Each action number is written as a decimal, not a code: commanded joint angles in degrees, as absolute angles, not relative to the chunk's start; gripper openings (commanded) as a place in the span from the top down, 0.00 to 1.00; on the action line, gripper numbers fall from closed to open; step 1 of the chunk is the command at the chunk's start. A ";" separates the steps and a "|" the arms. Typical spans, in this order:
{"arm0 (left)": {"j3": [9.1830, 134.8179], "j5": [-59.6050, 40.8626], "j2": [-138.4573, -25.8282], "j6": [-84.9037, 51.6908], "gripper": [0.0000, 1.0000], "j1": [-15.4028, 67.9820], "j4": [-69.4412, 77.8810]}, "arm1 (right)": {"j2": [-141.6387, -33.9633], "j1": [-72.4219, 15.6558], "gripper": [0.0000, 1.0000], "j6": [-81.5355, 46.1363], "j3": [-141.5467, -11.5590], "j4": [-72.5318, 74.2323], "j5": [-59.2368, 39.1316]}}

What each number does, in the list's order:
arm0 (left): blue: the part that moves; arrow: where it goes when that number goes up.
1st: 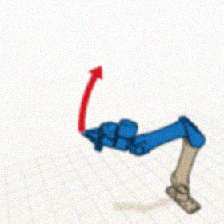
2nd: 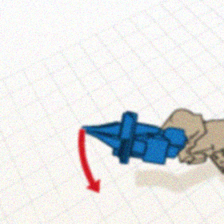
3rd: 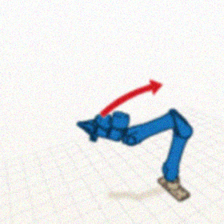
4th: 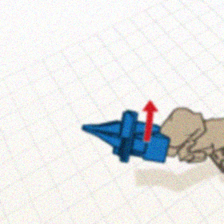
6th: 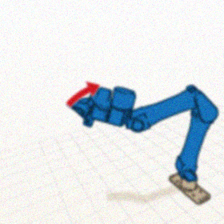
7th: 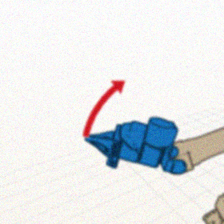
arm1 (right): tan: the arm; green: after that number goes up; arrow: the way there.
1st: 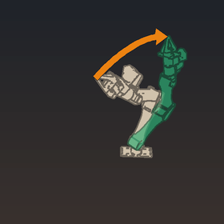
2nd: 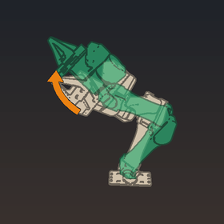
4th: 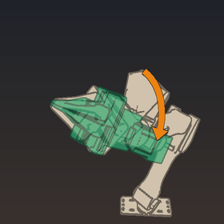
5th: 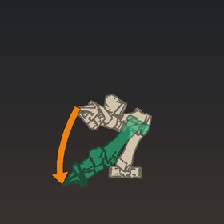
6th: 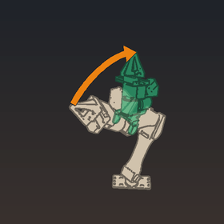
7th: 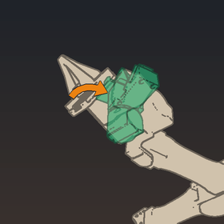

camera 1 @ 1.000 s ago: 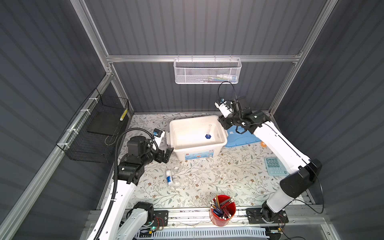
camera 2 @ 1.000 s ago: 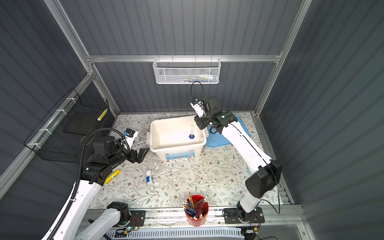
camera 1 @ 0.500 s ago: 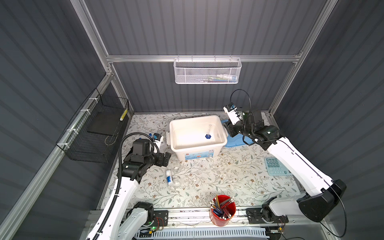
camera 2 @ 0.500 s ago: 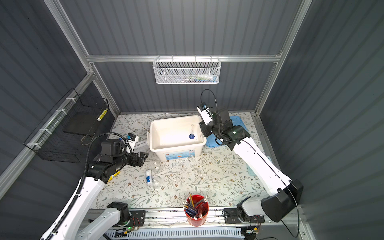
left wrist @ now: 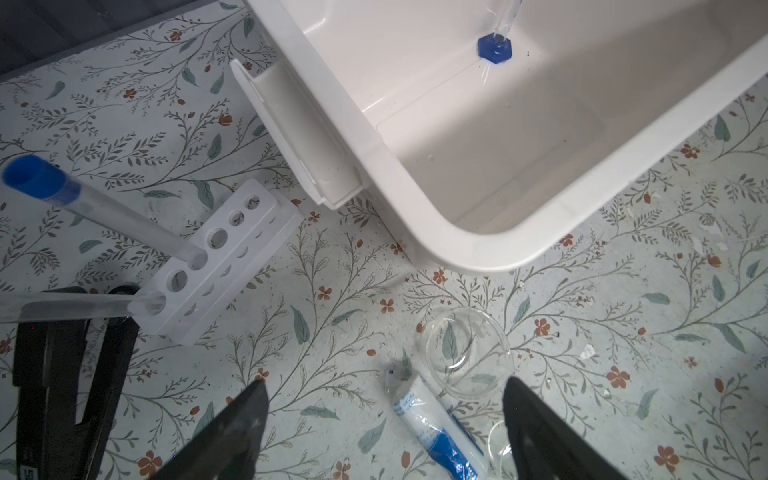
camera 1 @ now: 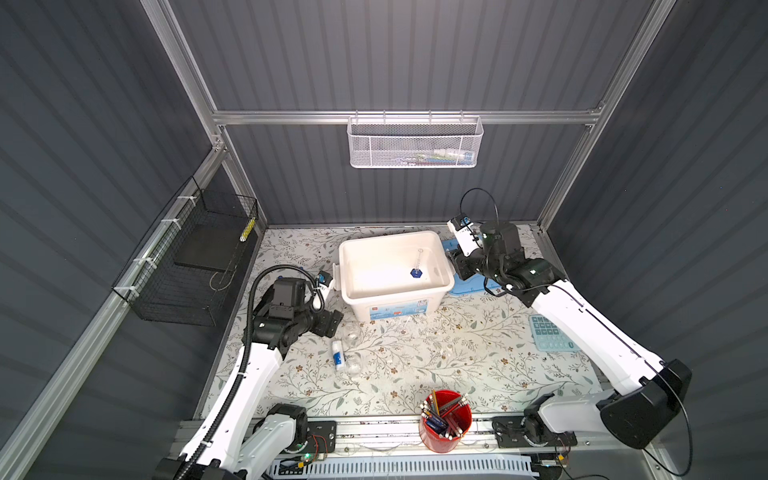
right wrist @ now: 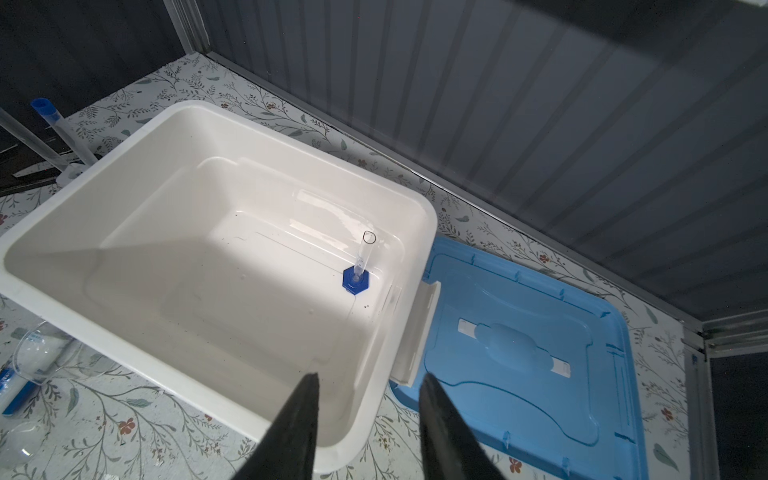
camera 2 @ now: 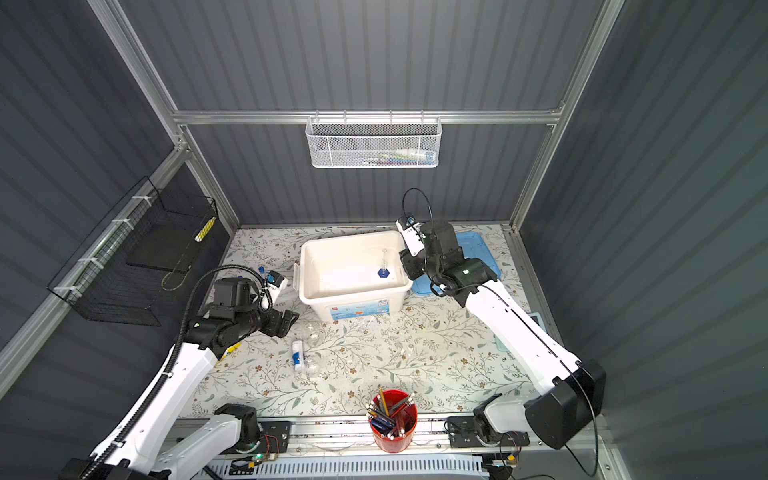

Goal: Organize the chemistry lab equipment
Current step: 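Raise the right gripper away from the tub while the left gripper lowers toward the beakers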

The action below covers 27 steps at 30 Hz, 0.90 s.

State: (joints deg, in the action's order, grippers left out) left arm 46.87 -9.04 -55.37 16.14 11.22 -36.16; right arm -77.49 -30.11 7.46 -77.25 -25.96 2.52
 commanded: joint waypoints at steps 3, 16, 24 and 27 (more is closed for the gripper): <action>44.92 -9.71 -57.77 20.49 0.14 12.13 -34.62 | -77.07 -30.40 0.58 6.46 -76.26 -24.09 2.92; 42.64 -7.93 -63.14 20.82 0.28 14.88 -31.23 | -77.00 -30.25 0.58 6.81 -76.15 -23.77 2.95; 40.61 -6.69 -64.12 20.02 0.34 16.48 -29.86 | -76.95 -30.22 0.58 7.43 -75.73 -22.96 3.80; 40.18 -6.69 -65.09 19.21 0.36 17.26 -29.21 | -77.17 -30.07 0.58 7.49 -75.63 -22.84 4.15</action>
State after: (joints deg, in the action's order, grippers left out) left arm 41.28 -7.14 -64.14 19.51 16.56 -30.15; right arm -77.52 -30.09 7.53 -76.38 -23.73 3.20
